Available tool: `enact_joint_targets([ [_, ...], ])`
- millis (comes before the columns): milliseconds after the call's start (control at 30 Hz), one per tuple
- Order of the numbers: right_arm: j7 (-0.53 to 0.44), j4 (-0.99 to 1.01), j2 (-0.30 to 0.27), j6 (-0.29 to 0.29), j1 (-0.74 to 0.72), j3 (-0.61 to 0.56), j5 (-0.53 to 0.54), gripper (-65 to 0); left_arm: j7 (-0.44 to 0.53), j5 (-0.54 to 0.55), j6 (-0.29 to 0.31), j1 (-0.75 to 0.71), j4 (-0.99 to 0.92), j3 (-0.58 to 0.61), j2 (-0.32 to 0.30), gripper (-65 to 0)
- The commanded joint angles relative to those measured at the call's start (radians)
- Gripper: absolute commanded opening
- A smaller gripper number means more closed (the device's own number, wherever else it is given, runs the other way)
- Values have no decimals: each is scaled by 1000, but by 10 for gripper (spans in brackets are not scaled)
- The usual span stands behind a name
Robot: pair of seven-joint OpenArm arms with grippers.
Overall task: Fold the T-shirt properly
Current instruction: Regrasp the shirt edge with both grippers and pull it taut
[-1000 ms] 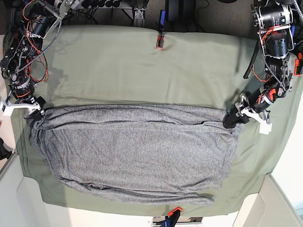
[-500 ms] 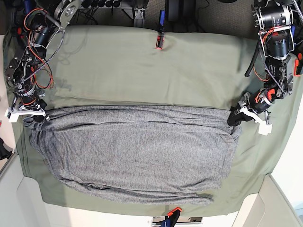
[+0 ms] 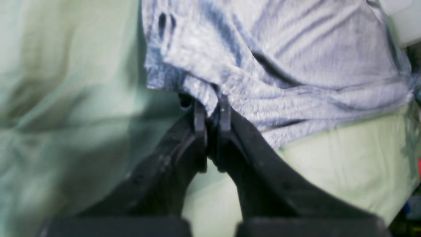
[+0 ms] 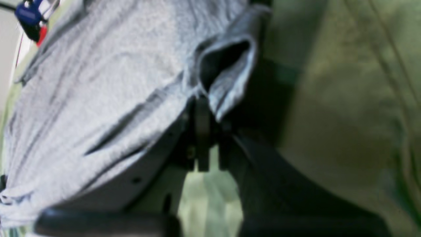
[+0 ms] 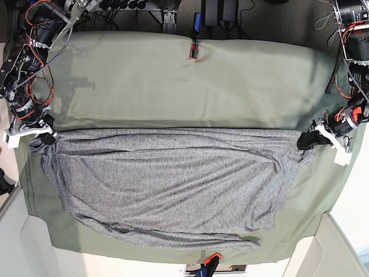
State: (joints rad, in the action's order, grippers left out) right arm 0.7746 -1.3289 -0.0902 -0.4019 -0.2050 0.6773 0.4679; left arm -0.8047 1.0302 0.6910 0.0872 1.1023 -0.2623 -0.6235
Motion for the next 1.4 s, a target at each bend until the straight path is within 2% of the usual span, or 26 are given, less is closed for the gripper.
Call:
enact_joint_targets([
  [0,-20,-41,-15,-7,0,2,15,-650,18,26,7,-2,45,-8,-35,-650],
  [267,5,-193,-15,-6,175,2,76,-650,-4,27,7,-164,230,-21,-78,-650],
  [600,7,-352,-27,-26,377,3,112,-650,-16,28,7,-401,387,-238,-77,-650],
  [967,11,-408,-31,-26,503,3,130,-650,-37,24,7,-506,405,-250,-69,-650],
  [1100,11,-408,-31,-26,502,3,132,-650,-37,-5,7,-506,405,-249,-53,-464],
  [1167,11,-408,-31,-26,499,3,135,-650,-30,-11,7,-505,405,-249,-39,-406],
  [1300,11,-408,-31,-26,500,3,134,-636,-30,-11,7,-506,404,-249,-22,-404],
  [1367,11,-408,-31,-25,502,3,133,-505,-30,-20,7,-506,404,-249,-22,-404],
])
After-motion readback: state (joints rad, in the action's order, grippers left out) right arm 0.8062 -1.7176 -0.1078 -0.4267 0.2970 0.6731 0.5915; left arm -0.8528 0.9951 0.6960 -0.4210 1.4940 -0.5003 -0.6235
